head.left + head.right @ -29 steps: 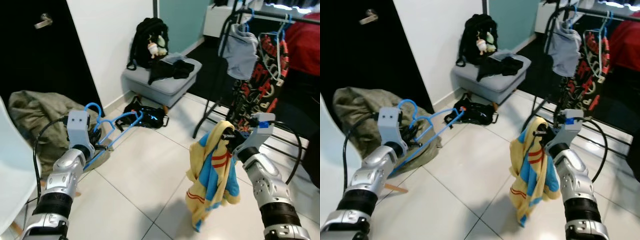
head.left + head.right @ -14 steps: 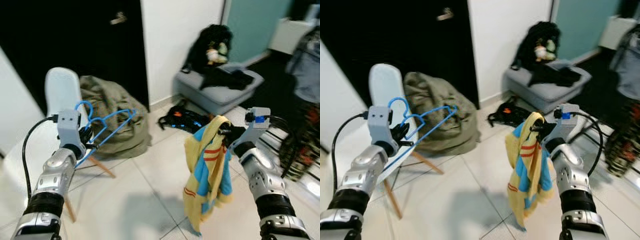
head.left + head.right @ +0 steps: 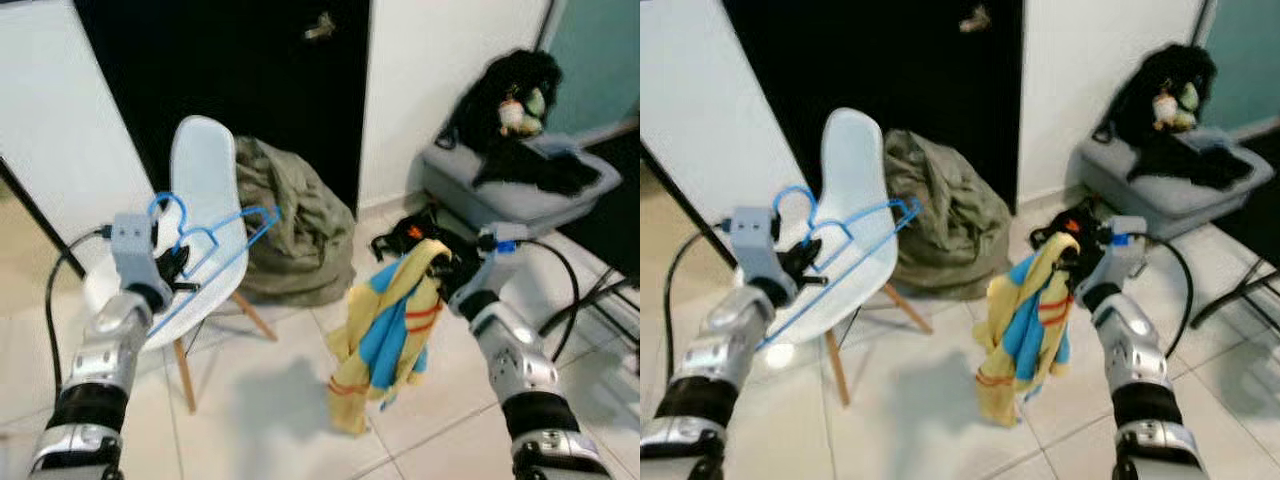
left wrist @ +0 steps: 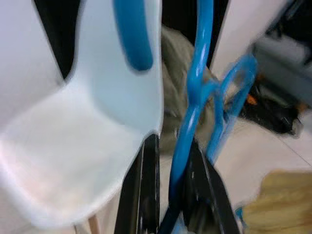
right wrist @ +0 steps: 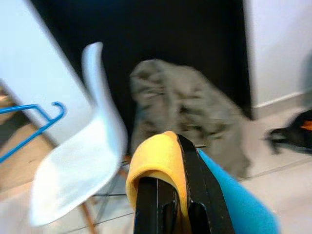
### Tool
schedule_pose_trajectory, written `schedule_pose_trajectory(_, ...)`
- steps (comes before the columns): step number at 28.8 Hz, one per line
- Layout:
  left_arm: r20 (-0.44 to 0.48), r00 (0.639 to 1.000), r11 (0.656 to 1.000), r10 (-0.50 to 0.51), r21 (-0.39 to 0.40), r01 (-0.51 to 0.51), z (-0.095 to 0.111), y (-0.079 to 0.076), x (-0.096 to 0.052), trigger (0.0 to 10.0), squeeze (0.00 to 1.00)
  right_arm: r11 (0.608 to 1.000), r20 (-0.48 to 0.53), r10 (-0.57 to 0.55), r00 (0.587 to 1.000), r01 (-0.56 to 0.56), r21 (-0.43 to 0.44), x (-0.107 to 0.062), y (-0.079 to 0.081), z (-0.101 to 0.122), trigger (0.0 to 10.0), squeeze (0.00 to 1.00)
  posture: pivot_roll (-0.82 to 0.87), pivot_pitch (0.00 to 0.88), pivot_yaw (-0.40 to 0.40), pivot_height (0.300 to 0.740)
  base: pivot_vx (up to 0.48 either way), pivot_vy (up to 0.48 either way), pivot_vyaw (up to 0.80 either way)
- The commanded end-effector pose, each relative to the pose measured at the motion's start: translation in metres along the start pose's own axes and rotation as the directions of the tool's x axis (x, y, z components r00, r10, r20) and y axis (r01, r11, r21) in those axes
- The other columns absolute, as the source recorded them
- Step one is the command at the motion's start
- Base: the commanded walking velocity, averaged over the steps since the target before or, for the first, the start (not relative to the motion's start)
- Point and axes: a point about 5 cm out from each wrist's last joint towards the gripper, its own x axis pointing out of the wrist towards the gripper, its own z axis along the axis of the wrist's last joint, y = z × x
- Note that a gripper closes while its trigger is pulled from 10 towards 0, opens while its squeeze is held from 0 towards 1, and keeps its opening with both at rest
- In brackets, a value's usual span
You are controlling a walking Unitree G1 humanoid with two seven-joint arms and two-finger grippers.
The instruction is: Hang hanger
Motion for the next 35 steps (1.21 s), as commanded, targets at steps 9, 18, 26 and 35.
schedule_pose_trajectory(9,-0.091,0.996,0.999,-0.018,0.047,0.022,-0.014,0.004,-0.001,10.0,0.00,1.000,0.047,0.007,0.999,-0.007,-0.005,0.002,0.004,0.005,10.0,0.00,0.01,0.095,0.055,0.740,0.000,0.000,0.71)
schedule_pose_trajectory(18,-0.080,0.997,0.999,0.009,0.046,-0.006,-0.019,0.001,-0.001,10.0,0.00,0.997,-0.024,0.065,0.998,-0.066,-0.039,0.010,0.013,-0.004,10.0,0.00,-0.02,0.058,-0.068,0.740,0.000,0.000,0.71)
schedule_pose_trajectory(26,-0.073,0.997,0.997,0.034,0.071,-0.028,-0.019,-0.002,0.002,10.0,0.00,0.995,-0.063,0.088,0.994,-0.090,-0.037,0.011,0.011,-0.006,10.0,0.00,-0.01,0.058,-0.098,0.740,0.000,0.000,0.70)
schedule_pose_trajectory(35,-0.081,0.997,0.998,0.019,0.055,-0.015,-0.021,-0.002,0.001,10.0,0.00,0.997,-0.042,0.067,0.997,-0.069,-0.033,0.009,0.006,-0.004,10.0,0.00,-0.01,0.056,-0.069,0.740,0.000,0.000,0.70)
